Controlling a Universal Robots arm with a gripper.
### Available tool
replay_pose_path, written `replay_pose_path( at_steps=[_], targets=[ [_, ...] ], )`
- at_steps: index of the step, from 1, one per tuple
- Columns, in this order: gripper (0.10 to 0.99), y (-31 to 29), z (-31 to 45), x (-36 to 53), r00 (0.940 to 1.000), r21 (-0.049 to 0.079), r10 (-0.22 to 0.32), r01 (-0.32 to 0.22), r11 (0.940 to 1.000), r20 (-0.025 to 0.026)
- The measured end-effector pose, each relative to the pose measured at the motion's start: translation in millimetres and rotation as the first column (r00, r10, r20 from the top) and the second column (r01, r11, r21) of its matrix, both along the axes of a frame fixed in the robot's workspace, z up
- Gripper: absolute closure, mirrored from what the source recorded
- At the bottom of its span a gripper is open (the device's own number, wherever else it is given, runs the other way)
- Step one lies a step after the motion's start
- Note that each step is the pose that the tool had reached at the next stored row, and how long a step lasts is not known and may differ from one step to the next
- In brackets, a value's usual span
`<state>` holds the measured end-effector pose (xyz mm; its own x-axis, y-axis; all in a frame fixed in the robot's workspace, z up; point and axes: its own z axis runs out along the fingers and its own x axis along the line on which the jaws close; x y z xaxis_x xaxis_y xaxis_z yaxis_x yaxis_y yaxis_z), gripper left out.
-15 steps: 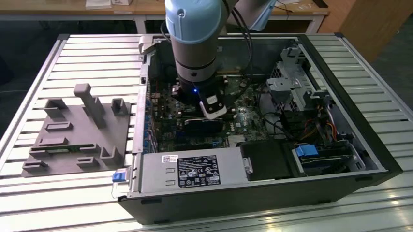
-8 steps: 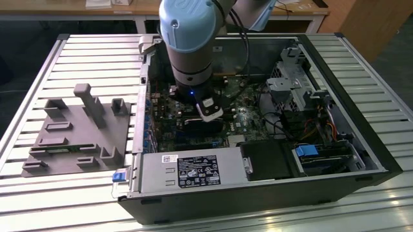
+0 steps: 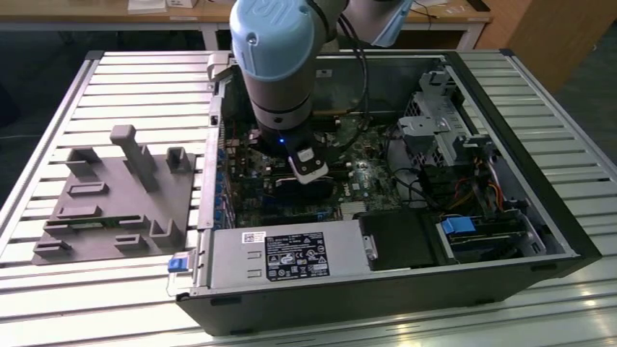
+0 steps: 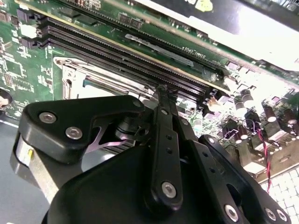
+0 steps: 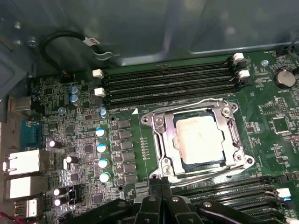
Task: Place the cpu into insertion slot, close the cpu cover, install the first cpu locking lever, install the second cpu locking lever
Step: 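Install the second cpu locking lever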
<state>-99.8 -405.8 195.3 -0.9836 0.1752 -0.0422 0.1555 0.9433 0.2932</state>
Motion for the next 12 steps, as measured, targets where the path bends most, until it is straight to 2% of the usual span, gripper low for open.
replay_pose_path(
  at_steps=[8,12],
  targets=[
    [0.984,4.9,-1.9,-0.3,1.0,0.0,0.0,0.0,1.0,0.0001],
    [0.984,5.4,-4.5,-0.5,1.0,0.0,0.0,0.0,1.0,0.0003]
  ],
)
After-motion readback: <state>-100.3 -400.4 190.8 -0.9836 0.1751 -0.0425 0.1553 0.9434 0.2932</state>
